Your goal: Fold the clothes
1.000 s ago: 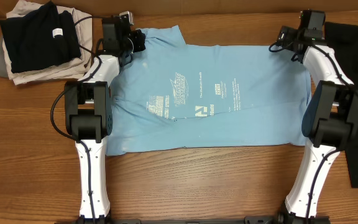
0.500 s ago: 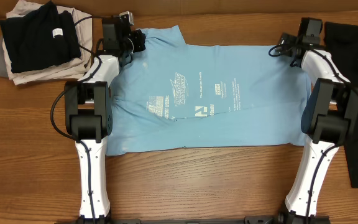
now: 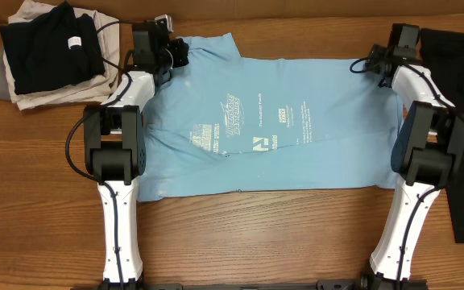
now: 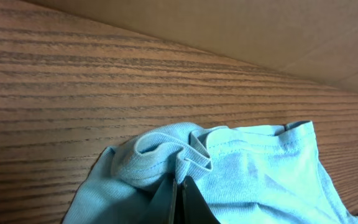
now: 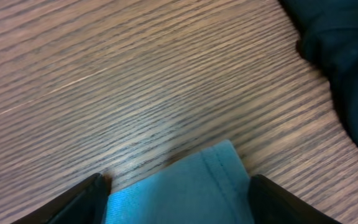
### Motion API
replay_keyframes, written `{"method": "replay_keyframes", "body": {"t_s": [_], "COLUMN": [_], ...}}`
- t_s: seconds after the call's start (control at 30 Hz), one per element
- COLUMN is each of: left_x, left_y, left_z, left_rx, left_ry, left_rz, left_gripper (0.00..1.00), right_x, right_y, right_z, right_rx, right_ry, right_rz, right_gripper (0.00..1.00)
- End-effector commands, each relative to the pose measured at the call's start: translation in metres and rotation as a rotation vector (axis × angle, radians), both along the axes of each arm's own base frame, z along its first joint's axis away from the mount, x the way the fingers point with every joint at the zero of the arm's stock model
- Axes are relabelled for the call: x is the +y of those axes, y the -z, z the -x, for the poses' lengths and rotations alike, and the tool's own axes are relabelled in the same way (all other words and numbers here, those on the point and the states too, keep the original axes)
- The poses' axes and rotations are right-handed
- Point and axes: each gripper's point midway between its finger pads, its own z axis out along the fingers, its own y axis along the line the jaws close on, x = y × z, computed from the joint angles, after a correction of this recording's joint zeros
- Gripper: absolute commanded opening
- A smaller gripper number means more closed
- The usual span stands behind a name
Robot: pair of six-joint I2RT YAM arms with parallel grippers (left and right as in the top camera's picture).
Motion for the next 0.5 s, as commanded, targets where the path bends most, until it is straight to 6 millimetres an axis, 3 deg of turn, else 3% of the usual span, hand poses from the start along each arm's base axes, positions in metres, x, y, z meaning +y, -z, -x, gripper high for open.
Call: {"method": "replay_keyframes", "body": {"t_s": [0.0, 0.13, 0.23, 0.27, 0.4, 0.47], "left_x": [-0.001, 0.001, 0.001, 0.001, -0.001, -0.003], "left_y": [0.006, 0.006, 0.006, 0.006, 0.003, -0.004], "left_z": [-0.002, -0.002, -0.002, -0.002, -0.003, -0.003], "left_rx": [0.003, 0.004, 0.004, 0.003, -0.006, -0.016], "left_ry": [0.008, 0.006, 0.006, 0.006, 0.011, 0.025], "left_rz": [0.017, 0.016, 0.017, 0.017, 0.020, 0.028], "left_gripper": [0.04, 0.04, 0.04, 0.04, 0.04, 0.04], "right_x": [-0.006, -0.006, -0.006, -0.006, -0.008, -0.009], "right_y": [0.020, 0.020, 0.020, 0.021, 0.020, 0.017], "right_z": [0.006, 0.006, 0.006, 0.007, 0.009, 0.010], "right_rx": [0.037, 0.037, 0.041, 0.043, 0.047, 0.049], "right_ry": [0.028, 0.028, 0.028, 0.028, 0.054, 0.065], "right_rz": [0.001, 0.000, -0.001, -0.001, -0.003, -0.008], "right_gripper": [0.68, 0.62, 0.38, 0.35, 0.35, 0.30]}}
